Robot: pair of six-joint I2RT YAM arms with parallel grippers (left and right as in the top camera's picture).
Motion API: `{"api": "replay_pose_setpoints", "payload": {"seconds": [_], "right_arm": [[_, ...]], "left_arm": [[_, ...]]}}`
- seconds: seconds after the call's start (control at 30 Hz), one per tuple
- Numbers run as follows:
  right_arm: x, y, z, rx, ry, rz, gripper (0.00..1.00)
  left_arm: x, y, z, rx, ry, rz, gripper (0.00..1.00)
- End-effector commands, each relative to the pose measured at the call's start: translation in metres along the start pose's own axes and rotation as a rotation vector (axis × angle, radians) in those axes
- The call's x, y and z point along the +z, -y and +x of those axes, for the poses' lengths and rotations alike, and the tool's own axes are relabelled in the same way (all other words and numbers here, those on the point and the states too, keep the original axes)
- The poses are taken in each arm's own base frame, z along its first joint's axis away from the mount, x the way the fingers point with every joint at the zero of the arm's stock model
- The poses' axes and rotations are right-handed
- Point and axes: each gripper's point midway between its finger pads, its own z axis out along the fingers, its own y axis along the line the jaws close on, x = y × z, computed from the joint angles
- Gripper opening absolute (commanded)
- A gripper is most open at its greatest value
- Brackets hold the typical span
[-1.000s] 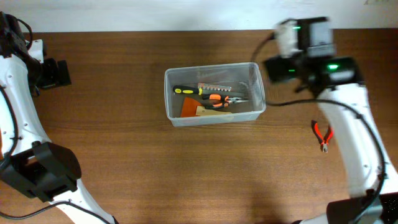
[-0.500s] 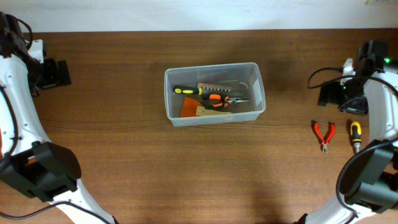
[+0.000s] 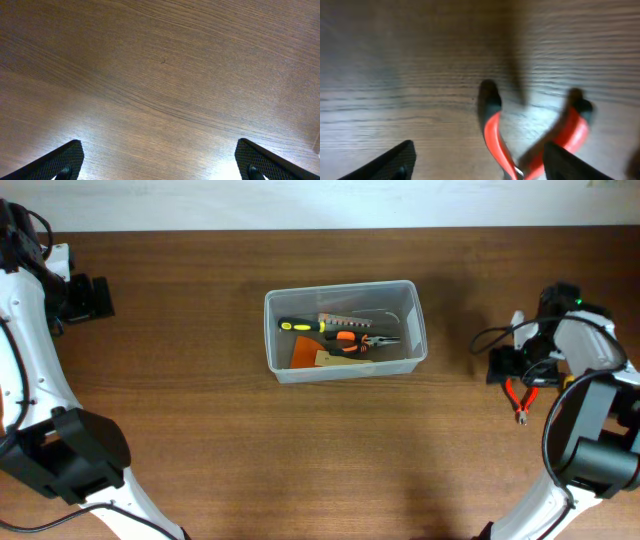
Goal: Pack container
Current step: 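Grasp the red-black cutting pliers with the right gripper, then lower the red pliers into the container and release them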
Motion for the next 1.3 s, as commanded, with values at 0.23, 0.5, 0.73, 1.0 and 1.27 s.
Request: {"api": "replay_pose_setpoints", "payload": {"seconds": [0.23,0.5,0.73,1.0,1.27], "right_arm": [[0.027,-0.008,0.014,-0.064,-0.070,-0.035,0.53],[0.031,-0.007,0.013,-0.056,-0.065,-0.033,0.28],[0.031,-0.007,0.012,-0.028,-0.060,-0.031,0.05],[0.031,-0.007,0.009,0.046,-0.053,-0.027,0.04],[-0.050,-0.019,-0.023,0.091,0.044,-0.073,0.04]], "left_arm": [[-0.002,-0.002,0.000,-0.017,0.006,0.002,0.99],[-0.002,-0.002,0.000,-0.017,0.006,0.002,0.99],[-0.002,-0.002,0.000,-0.017,0.006,0.002,0.99],[-0.002,-0.002,0.000,-0.017,0.006,0.002,0.99],[-0.002,-0.002,0.000,-0.017,0.006,0.002,0.99]]}}
